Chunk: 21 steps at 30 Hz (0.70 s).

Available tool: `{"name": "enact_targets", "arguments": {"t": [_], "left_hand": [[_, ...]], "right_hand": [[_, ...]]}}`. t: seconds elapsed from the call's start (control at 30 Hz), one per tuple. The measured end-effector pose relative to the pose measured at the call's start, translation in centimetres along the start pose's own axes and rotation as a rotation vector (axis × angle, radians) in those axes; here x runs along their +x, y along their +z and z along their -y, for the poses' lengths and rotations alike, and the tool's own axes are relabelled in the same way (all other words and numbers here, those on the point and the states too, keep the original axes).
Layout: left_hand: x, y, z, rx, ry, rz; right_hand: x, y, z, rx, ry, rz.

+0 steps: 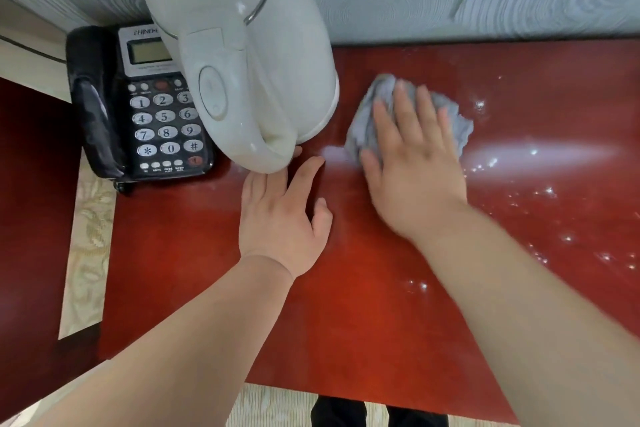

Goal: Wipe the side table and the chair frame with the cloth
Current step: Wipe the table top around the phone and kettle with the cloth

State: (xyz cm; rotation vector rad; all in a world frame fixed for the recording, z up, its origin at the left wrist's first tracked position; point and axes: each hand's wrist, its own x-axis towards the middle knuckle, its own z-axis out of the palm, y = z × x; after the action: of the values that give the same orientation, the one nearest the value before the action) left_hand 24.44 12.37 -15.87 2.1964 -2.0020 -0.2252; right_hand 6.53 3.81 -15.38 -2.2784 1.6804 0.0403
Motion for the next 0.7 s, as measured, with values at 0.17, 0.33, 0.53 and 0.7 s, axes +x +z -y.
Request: {"name": "enact_targets", "arguments": {"t": [0.17, 0.33, 0.53, 0.7], "left_hand": [[0.0, 0.1, 0.0, -0.029, 0.01, -0.022], [0.0, 0.2, 0.2, -0.024, 0.02, -0.03], [0.0, 0.3, 0.3, -0.02, 0.025, -0.046], [-0.1, 0.2, 0.5, -0.094, 0.028, -0.044]], "right_hand": [[-10.4, 1.8, 1.2, -0.026, -0.188, 0.115], [-3.1, 1.0, 1.2, -0.021, -0.098, 0.066], [1.8, 0.5, 1.5, -0.035, -0.063, 0.04], [-9.4, 2.4, 2.5, -0.027, -0.107, 0.069]]}}
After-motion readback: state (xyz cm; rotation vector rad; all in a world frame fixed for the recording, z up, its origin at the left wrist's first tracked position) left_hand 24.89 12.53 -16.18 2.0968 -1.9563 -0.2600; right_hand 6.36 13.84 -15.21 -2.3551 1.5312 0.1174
